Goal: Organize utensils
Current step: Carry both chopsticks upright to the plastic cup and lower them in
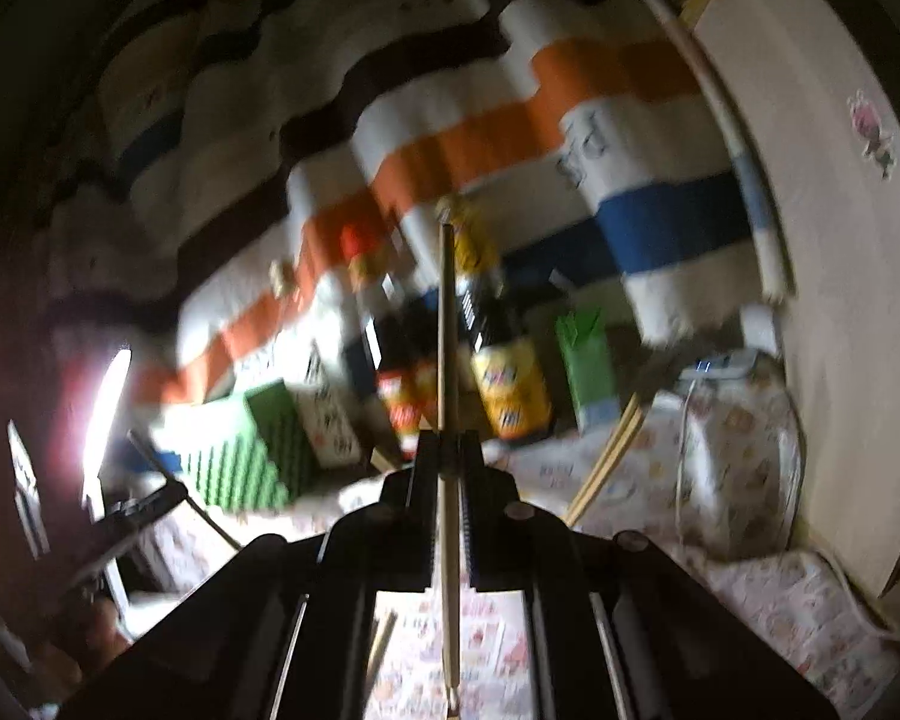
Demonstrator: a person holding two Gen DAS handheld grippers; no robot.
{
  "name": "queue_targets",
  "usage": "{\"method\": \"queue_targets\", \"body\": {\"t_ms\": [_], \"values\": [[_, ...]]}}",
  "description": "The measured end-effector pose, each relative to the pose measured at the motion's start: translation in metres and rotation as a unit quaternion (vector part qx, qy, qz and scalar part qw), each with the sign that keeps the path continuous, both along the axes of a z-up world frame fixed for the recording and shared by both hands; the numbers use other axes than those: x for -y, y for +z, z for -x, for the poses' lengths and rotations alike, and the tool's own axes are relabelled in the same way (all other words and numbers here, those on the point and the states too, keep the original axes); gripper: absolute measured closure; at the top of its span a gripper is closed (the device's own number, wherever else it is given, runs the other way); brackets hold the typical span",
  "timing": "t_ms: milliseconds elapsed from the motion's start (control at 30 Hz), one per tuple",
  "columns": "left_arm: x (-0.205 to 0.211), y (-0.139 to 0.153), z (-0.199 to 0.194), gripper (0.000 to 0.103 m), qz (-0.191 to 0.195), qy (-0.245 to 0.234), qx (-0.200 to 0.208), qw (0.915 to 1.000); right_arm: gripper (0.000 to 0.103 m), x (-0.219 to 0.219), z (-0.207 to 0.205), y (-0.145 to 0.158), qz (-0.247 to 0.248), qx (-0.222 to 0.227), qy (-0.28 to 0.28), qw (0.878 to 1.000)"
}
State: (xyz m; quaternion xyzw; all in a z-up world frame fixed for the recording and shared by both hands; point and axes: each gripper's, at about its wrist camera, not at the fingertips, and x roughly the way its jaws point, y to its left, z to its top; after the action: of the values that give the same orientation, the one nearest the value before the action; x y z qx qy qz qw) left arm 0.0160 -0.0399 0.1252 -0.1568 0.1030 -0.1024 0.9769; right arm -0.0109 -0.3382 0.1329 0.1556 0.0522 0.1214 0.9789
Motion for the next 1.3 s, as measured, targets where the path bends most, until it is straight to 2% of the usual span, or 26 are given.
{"method": "queue_targets", "body": {"t_ms": [100, 200, 333, 500, 700, 800, 900, 1067, 1300], "values": [[0.023, 0.021, -0.001, 0.097, 0.001, -0.022, 0.021, 0.9995, 0.097, 0.011, -0.009, 0.018, -0.007, 0.016, -0.019, 1.000], [0.043, 0.038, -0.007, 0.097, 0.023, -0.068, 0.038, 0.9967, 0.097, 0.023, -0.015, 0.026, -0.031, 0.045, -0.056, 0.997], [0.066, 0.045, -0.020, 0.097, 0.029, -0.077, 0.049, 0.9954, 0.097, 0.028, -0.034, 0.026, -0.045, 0.054, -0.098, 0.993], [0.078, 0.027, -0.061, 0.097, 0.065, -0.103, 0.011, 0.9925, 0.097, 0.021, -0.072, 0.020, -0.040, 0.040, -0.100, 0.993], [0.081, -0.005, -0.092, 0.097, 0.064, -0.085, -0.018, 0.9942, 0.097, 0.009, -0.100, -0.001, -0.011, 0.021, -0.076, 0.997], [0.082, -0.020, -0.095, 0.097, 0.049, -0.077, -0.031, 0.9953, 0.097, 0.005, -0.109, -0.016, 0.017, 0.006, -0.069, 0.997], [0.079, -0.034, -0.096, 0.097, 0.054, -0.070, -0.036, 0.9955, 0.097, 0.001, -0.123, -0.027, 0.050, -0.021, -0.043, 0.998], [0.074, -0.050, -0.107, 0.097, 0.085, -0.080, -0.065, 0.9911, 0.097, 0.003, -0.139, -0.039, 0.049, -0.058, -0.025, 0.997], [0.081, -0.054, -0.111, 0.097, 0.077, -0.083, -0.077, 0.9906, 0.097, 0.000, -0.146, -0.048, 0.058, -0.078, -0.015, 0.995]]}}
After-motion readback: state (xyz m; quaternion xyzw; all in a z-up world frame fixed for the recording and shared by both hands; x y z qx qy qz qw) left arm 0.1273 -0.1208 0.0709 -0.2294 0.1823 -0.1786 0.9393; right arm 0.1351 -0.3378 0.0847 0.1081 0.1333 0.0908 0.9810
